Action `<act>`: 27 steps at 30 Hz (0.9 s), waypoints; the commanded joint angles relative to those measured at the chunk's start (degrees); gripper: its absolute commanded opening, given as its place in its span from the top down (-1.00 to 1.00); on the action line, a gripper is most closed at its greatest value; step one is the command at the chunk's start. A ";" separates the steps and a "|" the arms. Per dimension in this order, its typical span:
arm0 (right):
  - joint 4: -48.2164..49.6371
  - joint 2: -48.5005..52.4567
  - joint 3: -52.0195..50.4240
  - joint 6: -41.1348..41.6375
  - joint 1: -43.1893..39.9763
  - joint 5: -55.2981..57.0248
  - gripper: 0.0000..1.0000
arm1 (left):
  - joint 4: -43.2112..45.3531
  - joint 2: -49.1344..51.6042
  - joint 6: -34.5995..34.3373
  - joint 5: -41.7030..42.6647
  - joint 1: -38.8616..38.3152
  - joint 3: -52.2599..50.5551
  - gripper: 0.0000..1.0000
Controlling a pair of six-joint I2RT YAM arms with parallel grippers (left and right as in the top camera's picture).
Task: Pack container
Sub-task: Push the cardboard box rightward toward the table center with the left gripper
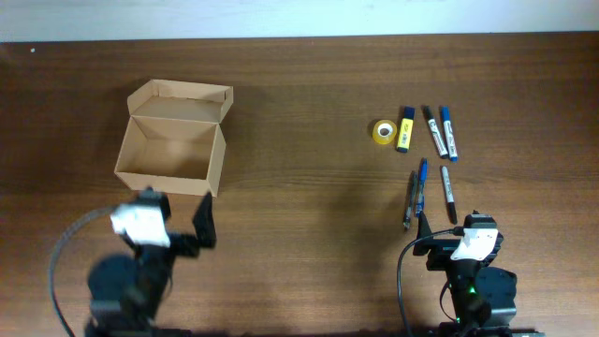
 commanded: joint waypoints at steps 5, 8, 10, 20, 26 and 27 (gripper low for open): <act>-0.07 -0.50 -0.39 0.68 -0.26 -0.17 -0.98 | -24.22 38.47 9.92 1.20 -0.24 40.57 -0.99; -0.07 -0.50 -0.39 0.68 -0.26 -0.17 -0.98 | -34.16 51.56 11.37 0.92 -0.24 57.33 -1.00; -0.07 -0.50 -0.39 0.66 -0.26 -0.17 -0.98 | -37.62 58.05 11.30 1.22 -0.24 65.37 -0.99; -0.07 -0.50 -0.39 0.68 -0.26 -0.33 -0.98 | -40.85 71.32 11.17 3.28 -0.24 71.91 -0.58; -0.07 -0.50 -0.39 0.68 -0.26 -0.33 -0.99 | -47.58 80.02 10.86 0.76 -0.24 71.91 -0.54; -0.07 -0.50 -0.39 0.66 -0.26 -0.33 -0.99 | -48.02 81.42 10.88 0.61 -0.24 71.91 -0.54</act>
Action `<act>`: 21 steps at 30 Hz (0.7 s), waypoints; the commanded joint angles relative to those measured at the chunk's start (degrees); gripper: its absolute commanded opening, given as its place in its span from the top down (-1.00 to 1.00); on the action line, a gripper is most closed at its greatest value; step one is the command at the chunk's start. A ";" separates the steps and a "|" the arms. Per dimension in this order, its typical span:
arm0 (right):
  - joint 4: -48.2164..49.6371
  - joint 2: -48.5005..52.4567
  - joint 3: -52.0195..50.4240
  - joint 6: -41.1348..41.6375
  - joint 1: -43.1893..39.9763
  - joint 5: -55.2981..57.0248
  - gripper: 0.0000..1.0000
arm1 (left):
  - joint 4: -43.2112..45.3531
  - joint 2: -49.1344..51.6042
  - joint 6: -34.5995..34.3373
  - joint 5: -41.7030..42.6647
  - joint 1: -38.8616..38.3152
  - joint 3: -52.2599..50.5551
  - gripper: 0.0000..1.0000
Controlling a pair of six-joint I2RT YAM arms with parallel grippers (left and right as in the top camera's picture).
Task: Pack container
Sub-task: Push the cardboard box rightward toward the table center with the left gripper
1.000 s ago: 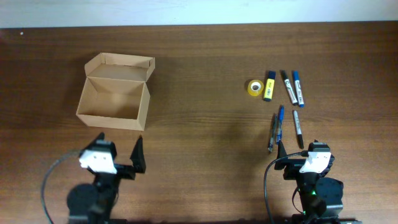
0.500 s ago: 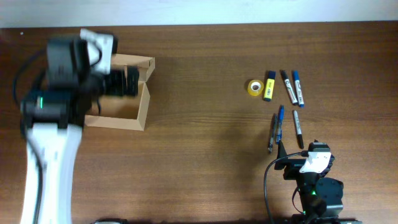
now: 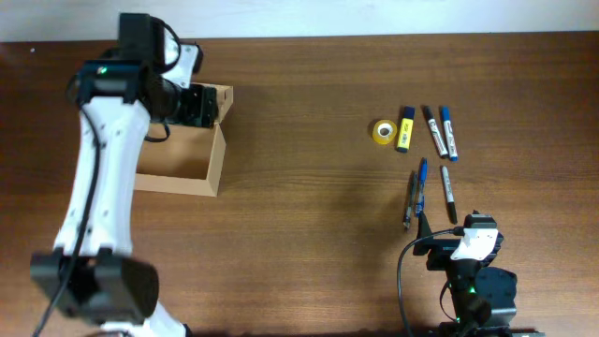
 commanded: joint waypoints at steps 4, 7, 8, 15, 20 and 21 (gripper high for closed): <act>-0.15 -0.48 -0.37 0.70 -0.26 -0.31 -0.99 | -1.11 9.33 0.31 -1.27 -0.26 0.76 -0.52; -0.17 -0.48 -0.37 0.70 -0.26 -0.31 -0.98 | -1.22 13.09 0.31 -1.29 -0.26 0.74 -0.52; -0.17 -0.48 -0.37 0.70 -0.26 -0.31 -0.98 | -1.22 14.16 0.33 -1.29 -0.26 0.66 -0.51; -0.17 -0.48 -0.37 0.70 -0.24 -0.31 -0.98 | -1.20 21.49 0.31 -1.29 -0.44 0.44 -0.28; -0.17 -0.48 -0.37 0.70 -0.24 -0.31 -0.98 | -1.22 25.35 0.20 -1.27 -0.57 0.44 0.32; -0.17 -0.48 -0.37 0.70 -0.24 -0.31 -0.98 | -1.22 25.99 -0.52 -1.29 -0.68 0.44 0.72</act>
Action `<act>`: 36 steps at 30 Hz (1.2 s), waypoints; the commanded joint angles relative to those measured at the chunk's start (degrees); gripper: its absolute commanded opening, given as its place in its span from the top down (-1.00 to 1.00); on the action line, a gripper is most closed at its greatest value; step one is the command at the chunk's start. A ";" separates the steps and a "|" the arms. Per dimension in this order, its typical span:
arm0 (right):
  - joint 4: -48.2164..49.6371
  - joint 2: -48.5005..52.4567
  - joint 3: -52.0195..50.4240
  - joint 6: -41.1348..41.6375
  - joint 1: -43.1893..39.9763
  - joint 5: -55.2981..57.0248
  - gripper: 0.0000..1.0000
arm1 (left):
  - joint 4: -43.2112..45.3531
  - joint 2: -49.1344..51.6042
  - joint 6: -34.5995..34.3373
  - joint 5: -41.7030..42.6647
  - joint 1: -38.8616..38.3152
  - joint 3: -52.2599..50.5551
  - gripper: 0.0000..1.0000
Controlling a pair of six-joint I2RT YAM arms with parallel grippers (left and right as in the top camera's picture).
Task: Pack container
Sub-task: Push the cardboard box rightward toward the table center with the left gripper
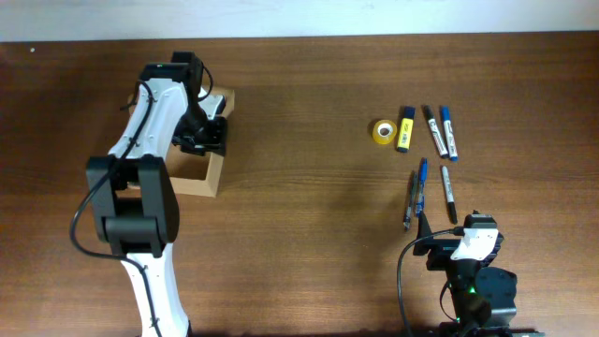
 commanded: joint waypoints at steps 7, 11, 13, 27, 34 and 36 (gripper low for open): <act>-0.13 -0.48 -0.37 0.70 -0.24 -0.33 -0.98 | -1.79 2.29 -4.22 -3.78 -3.15 1.84 0.96; -0.13 -0.48 -0.37 0.70 -0.24 -0.35 -0.98 | -5.03 2.29 -6.47 -6.86 -6.69 4.59 0.96; -0.15 -0.48 -0.37 0.70 -0.24 -0.35 -0.98 | -7.34 2.29 -8.11 -7.17 -9.14 6.64 0.97; -0.15 -0.48 -0.37 0.70 -0.24 -0.37 -0.99 | -13.40 2.29 -38.69 -11.32 -29.44 25.73 0.96; -0.15 -0.48 -0.37 0.72 -0.15 -3.41 -0.98 | -5.57 2.32 -49.37 -16.13 -35.95 25.75 0.97; -0.15 -0.48 -0.37 0.72 -0.15 -5.03 -0.98 | -3.65 2.58 -51.23 -16.26 -36.33 25.75 0.97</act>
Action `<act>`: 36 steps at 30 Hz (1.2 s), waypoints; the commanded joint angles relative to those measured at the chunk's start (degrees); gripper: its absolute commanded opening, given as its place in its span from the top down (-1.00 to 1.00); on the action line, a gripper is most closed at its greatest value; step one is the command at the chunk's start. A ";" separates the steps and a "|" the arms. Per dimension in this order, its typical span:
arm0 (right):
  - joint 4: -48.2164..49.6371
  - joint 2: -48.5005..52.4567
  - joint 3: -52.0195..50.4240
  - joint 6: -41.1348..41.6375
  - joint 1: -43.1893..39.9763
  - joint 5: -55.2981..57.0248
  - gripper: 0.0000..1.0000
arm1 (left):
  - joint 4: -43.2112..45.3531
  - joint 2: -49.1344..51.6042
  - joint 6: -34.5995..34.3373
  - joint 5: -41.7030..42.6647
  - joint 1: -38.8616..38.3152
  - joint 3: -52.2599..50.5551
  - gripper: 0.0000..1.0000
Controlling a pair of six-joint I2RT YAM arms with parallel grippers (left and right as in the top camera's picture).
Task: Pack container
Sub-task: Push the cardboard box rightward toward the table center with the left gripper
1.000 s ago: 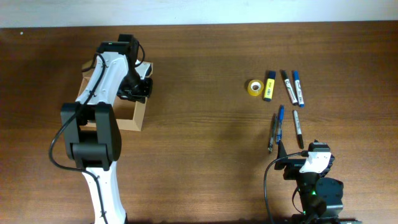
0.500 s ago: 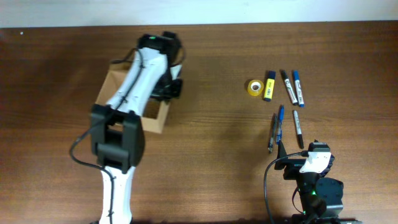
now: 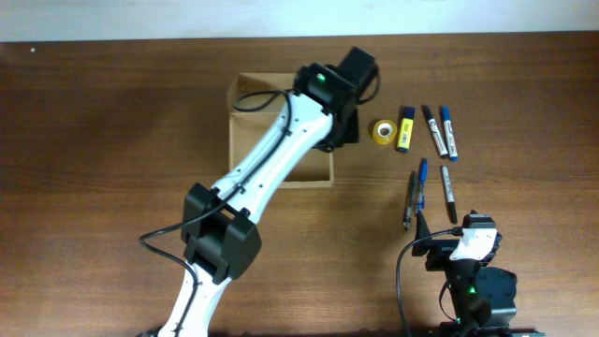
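Note:
An open cardboard box [image 3: 245,140] lies near the table's middle, with its flap at the far side. My left gripper [image 3: 342,131] is at the box's right wall and looks shut on it; the arm hides the fingers and part of the box's inside. To the right lie a yellow tape roll [image 3: 383,131], a yellow highlighter [image 3: 405,129], a black marker [image 3: 433,129], a blue marker [image 3: 449,133], a blue pen [image 3: 421,180], a grey pen [image 3: 409,200] and a small black marker [image 3: 448,192]. My right gripper [image 3: 420,225] rests near the front edge, shut, just below the pens.
The left arm [image 3: 253,178] stretches diagonally from the front left across the table to the box. A pale wall strip [image 3: 299,17] runs behind the far table edge. The tape roll lies close to the left gripper's right side.
The box has moved from the far left of the table to near the middle, with my left gripper still at its right wall. The right arm and the pens have not moved.
At first my left gripper hung low at the front left, with the box at the far left. Then the arm reached over the box's flap. Then the gripper stood at the box's right wall. Now box and gripper are beside the tape roll.

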 commanded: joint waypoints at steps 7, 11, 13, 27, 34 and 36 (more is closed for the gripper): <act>-0.15 -0.48 -0.37 0.70 -0.15 -5.27 -0.98 | 3.39 3.69 -8.28 -1.55 0.74 0.94 0.96; -0.15 -0.48 -0.37 0.70 -0.15 -5.25 -0.98 | 3.63 6.88 -4.37 0.81 1.05 0.94 0.96; -0.15 -0.48 -0.37 0.70 -0.15 -5.25 -0.98 | 3.61 8.15 -1.88 1.79 1.03 0.94 0.97; -0.15 -0.48 -0.37 0.68 -0.15 -5.20 -0.98 | 5.99 10.40 9.75 4.07 0.98 0.94 -0.25; -0.15 -0.48 -0.35 0.94 -0.15 -9.88 -0.98 | 2.43 10.34 11.61 6.36 0.98 2.89 -0.97; -0.17 -0.48 -0.33 2.99 -0.15 -10.21 -0.98 | 0.81 10.34 12.76 6.29 0.98 4.92 -1.00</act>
